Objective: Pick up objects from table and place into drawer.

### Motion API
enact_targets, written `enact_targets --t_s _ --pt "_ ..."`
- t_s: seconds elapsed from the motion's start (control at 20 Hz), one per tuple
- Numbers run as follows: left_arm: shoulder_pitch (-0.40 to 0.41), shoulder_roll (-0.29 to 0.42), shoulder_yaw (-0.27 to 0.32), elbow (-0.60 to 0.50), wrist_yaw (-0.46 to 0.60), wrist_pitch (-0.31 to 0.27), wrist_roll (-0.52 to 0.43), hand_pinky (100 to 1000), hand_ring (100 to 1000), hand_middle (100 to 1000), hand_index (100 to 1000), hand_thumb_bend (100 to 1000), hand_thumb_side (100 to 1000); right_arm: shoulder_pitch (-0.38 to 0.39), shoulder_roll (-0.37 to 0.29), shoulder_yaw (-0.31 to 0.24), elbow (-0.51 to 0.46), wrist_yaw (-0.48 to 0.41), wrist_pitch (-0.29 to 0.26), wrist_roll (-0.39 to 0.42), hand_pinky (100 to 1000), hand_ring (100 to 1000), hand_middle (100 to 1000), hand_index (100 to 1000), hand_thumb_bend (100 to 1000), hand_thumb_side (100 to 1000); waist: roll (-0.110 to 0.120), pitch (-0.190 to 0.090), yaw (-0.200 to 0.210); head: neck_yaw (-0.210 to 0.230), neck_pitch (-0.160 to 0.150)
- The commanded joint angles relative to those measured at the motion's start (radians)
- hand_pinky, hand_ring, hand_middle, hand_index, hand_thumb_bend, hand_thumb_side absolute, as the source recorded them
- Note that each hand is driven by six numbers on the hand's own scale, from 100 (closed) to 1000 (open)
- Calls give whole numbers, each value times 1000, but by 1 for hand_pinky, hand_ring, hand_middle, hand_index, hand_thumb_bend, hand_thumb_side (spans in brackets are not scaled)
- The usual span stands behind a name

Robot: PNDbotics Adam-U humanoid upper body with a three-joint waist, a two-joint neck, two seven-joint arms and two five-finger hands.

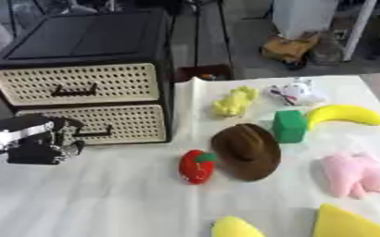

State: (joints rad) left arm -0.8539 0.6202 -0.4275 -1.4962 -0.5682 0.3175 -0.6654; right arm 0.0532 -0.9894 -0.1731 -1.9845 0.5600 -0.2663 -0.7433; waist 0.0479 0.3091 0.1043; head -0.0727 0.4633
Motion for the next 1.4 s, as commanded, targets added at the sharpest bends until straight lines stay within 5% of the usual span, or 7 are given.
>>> enact_targets --t_s 0.05,0.9,1.4 --pt "-13 13 18 16 -12 -1 15 318 388 439 986 155 825 -3 -16 -16 -15 -11 2 3 787 919 880 925 100 1000 -2 -13 -1 -4 1" --pt "-42 -15 35 108 -156 -66 67 350 391 436 992 160 821 -7 1 -5 -15 -7 -2 13 787 920 872 912 100 1000 1 12 -18 1 -33" --pt "-82 -35 54 199 -189 -105 24 357 392 422 983 100 613 -20 8 4 -15 -11 -8 20 786 921 869 909 100 1000 6 34 -35 4 -42"
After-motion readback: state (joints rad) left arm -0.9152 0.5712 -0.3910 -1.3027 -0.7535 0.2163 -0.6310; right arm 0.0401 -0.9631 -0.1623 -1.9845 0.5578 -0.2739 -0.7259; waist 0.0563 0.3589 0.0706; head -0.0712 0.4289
